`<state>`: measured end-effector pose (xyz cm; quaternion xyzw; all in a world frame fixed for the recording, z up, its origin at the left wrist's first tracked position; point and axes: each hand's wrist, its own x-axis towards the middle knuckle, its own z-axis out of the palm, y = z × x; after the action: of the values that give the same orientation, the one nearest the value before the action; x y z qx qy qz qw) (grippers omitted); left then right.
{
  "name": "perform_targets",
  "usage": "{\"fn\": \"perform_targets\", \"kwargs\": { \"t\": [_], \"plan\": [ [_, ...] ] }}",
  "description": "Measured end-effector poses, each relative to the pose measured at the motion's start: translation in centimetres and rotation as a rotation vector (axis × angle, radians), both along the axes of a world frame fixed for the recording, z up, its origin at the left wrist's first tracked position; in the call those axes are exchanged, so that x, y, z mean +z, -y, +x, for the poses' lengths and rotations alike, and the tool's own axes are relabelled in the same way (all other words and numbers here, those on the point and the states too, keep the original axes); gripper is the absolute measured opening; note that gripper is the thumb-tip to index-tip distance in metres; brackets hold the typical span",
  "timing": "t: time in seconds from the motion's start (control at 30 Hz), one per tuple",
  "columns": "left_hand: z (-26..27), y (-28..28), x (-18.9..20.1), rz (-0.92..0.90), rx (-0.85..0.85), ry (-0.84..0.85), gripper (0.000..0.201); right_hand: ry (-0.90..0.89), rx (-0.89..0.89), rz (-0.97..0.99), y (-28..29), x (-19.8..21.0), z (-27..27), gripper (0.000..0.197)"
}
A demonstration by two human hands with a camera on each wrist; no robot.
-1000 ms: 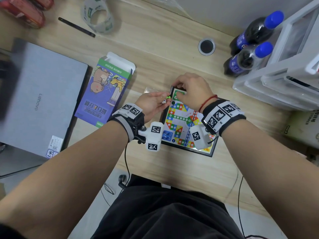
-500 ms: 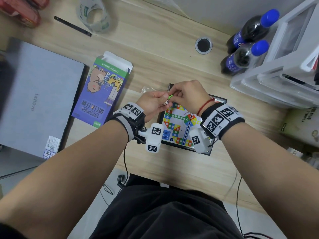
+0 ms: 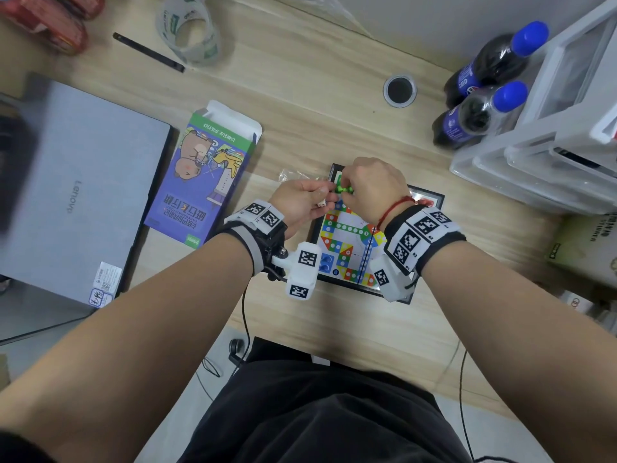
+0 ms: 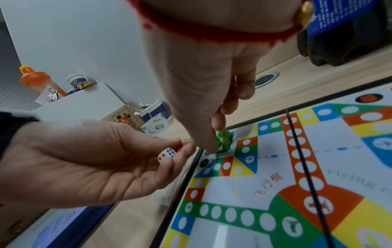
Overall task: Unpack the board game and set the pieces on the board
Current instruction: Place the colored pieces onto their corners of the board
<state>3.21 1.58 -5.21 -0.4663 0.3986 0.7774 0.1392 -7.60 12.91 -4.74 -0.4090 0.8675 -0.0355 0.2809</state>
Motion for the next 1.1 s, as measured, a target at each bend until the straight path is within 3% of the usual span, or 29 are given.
{"fn": "perform_targets", "kwargs": {
  "t": [0.67, 0.93, 1.03, 1.1],
  "plan": [
    [-0.3, -0.2, -0.2, -0.040, -0.107, 0.005, 0.031, 0.014, -0.063, -0.043, -0.5, 0.0, -0.2, 0.016],
    [0.0, -0.1, 0.0, -0.056, -0.027, 0.017, 0.031, -0.045, -0.072, -0.134, -0.9, 0.5, -0.4, 0.020],
    [0.1, 0.1, 0.4, -0.028, -0.008, -0.026, 0.034, 0.053, -0.119, -0.262, -0.9, 1.6, -0.3, 0.027],
    [0.1, 0.2, 0.8, 0.016, -0.008, -0.061, 0.036, 0.164, -0.051, -0.254, -1.0, 2.2, 0.3, 0.033]
  ]
}}
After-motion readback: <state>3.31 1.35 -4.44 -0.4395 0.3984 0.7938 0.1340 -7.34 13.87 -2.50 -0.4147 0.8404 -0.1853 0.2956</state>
